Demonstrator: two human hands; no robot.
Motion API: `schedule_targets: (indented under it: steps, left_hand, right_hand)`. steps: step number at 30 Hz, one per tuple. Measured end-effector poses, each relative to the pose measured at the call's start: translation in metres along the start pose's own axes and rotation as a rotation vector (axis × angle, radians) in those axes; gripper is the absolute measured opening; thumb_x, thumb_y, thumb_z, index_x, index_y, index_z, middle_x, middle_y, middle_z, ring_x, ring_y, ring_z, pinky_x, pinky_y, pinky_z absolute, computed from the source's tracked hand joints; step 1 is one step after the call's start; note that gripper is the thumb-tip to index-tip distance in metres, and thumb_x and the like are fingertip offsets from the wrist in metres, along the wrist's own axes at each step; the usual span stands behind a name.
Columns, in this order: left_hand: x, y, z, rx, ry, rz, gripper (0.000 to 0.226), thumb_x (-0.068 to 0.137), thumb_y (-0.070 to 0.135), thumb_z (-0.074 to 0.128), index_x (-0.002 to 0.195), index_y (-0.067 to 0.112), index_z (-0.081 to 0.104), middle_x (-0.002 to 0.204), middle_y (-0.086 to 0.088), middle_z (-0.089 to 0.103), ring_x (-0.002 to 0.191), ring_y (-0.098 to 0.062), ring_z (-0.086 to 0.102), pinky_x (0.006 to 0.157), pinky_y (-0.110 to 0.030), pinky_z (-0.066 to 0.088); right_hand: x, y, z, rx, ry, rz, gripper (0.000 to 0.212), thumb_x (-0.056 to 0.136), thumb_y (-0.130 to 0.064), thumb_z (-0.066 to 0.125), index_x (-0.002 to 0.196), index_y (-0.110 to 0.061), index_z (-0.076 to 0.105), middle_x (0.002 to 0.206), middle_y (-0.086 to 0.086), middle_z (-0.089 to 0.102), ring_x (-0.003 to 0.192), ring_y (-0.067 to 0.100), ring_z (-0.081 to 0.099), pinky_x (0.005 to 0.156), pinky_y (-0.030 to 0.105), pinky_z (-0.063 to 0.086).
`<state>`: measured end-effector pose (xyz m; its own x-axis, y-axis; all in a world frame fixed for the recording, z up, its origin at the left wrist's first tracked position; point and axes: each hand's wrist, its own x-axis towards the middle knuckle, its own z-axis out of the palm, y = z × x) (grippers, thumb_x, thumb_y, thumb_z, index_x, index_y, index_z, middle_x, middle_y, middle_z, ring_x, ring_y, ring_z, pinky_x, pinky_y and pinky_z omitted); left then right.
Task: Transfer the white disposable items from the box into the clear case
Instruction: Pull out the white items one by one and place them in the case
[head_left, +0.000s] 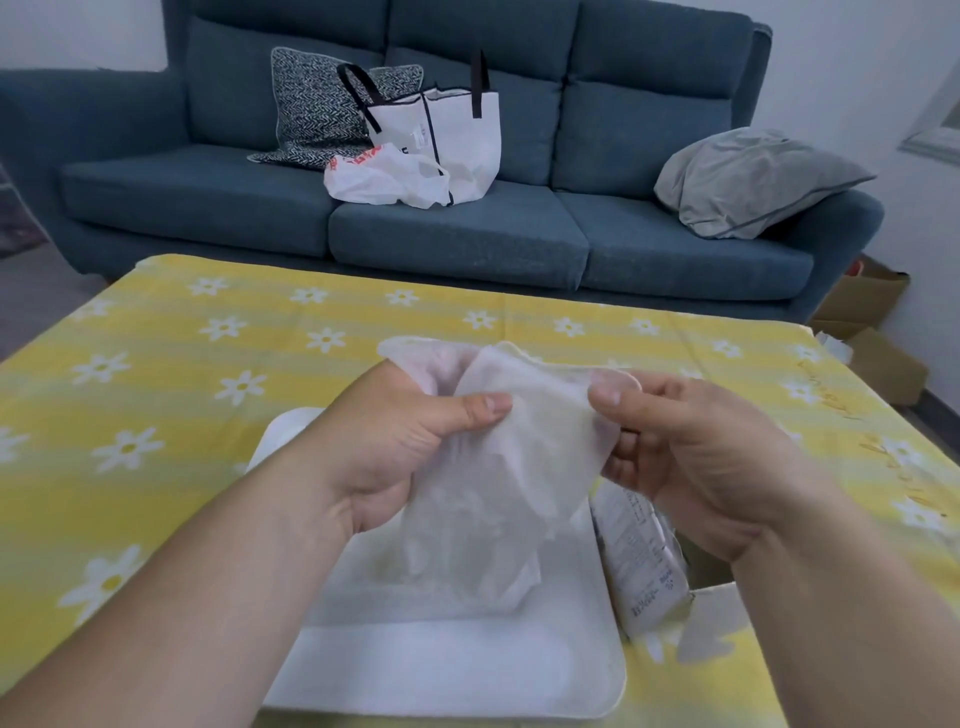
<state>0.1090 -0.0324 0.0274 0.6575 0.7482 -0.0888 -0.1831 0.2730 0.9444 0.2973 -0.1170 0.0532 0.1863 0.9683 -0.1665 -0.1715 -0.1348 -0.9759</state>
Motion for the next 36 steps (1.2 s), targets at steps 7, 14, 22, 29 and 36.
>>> schedule_targets:
  steps: [7,14,22,29,36]
  left_hand:
    - [-0.002,0.001,-0.003,-0.052,-0.045,-0.005,0.042,0.082,0.008,0.061,0.123,0.007,0.067,0.113,-0.015,0.073,0.096,-0.027,0.071,0.081,-0.036,0.06]
    - [0.001,0.005,-0.012,-0.212,0.049,-0.137,0.041,0.098,0.033,0.047,0.125,0.012,0.068,0.122,-0.016,0.071,0.107,-0.036,0.07,0.091,-0.052,0.053]
    - [0.002,-0.004,-0.002,-0.162,-0.09,-0.159,0.043,0.107,0.037,0.038,0.136,0.015,0.06,0.135,-0.013,0.063,0.117,-0.029,0.063,0.096,-0.044,0.049]
    - [-0.002,-0.004,0.006,-0.286,-0.273,-0.207,0.083,0.092,0.073,0.018,0.133,0.017,0.064,0.132,-0.011,0.067,0.124,-0.026,0.062,0.098,-0.039,0.051]
    - [-0.006,-0.013,0.005,-0.056,-0.176,-0.107,0.034,0.081,0.02,0.069,0.115,0.021,0.074,0.112,-0.006,0.075,0.098,-0.02,0.073,0.077,-0.031,0.06]
  right_hand:
    - [0.003,0.001,0.003,0.181,-0.012,-0.177,0.024,0.075,-0.005,0.067,0.097,0.004,0.063,0.089,0.01,0.071,0.081,0.021,0.066,0.077,0.036,0.048]
    - [-0.017,-0.024,0.006,0.102,0.027,-0.286,0.007,0.076,-0.011,0.061,0.083,-0.01,0.058,0.076,0.015,0.06,0.063,0.021,0.06,0.053,0.03,0.052]
    - [-0.02,-0.022,0.023,0.128,-0.244,-0.312,0.027,0.074,0.002,0.062,0.097,-0.01,0.068,0.081,0.013,0.068,0.065,0.02,0.064,0.056,0.026,0.055]
    - [-0.001,0.002,0.022,-0.19,0.013,-0.248,0.041,0.087,0.01,0.055,0.102,-0.023,0.072,0.096,0.037,0.067,0.073,0.037,0.056,0.07,0.05,0.045]
    - [-0.001,-0.001,0.024,-0.113,0.0,-0.257,0.038,0.091,0.013,0.051,0.106,-0.017,0.071,0.09,0.026,0.073,0.075,0.034,0.062,0.075,0.045,0.052]
